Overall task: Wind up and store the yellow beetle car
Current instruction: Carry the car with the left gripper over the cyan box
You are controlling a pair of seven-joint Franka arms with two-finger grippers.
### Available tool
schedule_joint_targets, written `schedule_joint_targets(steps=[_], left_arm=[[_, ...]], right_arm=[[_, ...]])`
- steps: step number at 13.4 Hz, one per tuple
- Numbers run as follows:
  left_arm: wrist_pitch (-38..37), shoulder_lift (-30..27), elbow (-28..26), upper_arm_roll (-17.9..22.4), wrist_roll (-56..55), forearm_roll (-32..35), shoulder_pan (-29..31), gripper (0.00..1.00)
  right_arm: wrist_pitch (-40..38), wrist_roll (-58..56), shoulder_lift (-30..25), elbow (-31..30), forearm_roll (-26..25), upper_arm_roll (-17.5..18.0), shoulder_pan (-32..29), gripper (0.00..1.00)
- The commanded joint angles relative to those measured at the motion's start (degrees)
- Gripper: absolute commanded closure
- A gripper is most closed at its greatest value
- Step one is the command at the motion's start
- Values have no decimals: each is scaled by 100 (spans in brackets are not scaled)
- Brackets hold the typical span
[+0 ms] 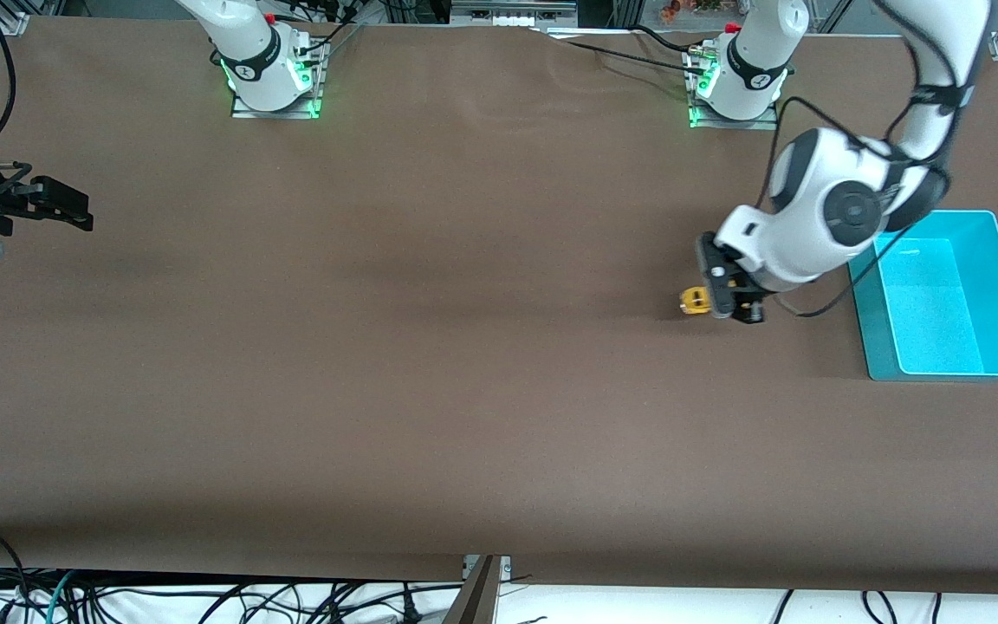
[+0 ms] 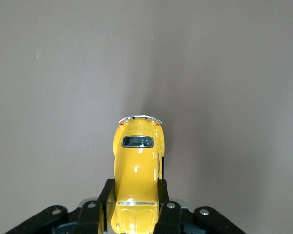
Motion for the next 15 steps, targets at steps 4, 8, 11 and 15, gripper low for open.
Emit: schedule_joint_targets(steps=[4,8,11,15], left_arm=[[-278,-838,-546,1694,3030,84,366,100],[-181,-681,-555,2399,4307,258,410,100],[-50,-408,-546,2803,4992,708,576,100],[451,434,-476,2840,5452,629,1104,100]], right_arm=[[40,-2,-51,-58,77,7,-36,0],[40,-11,-51,-58,85,16,-10,0],[40,-20,-51,-58,85,16,-10,0],[40,-20,-51,-58,77,16,-10,0]])
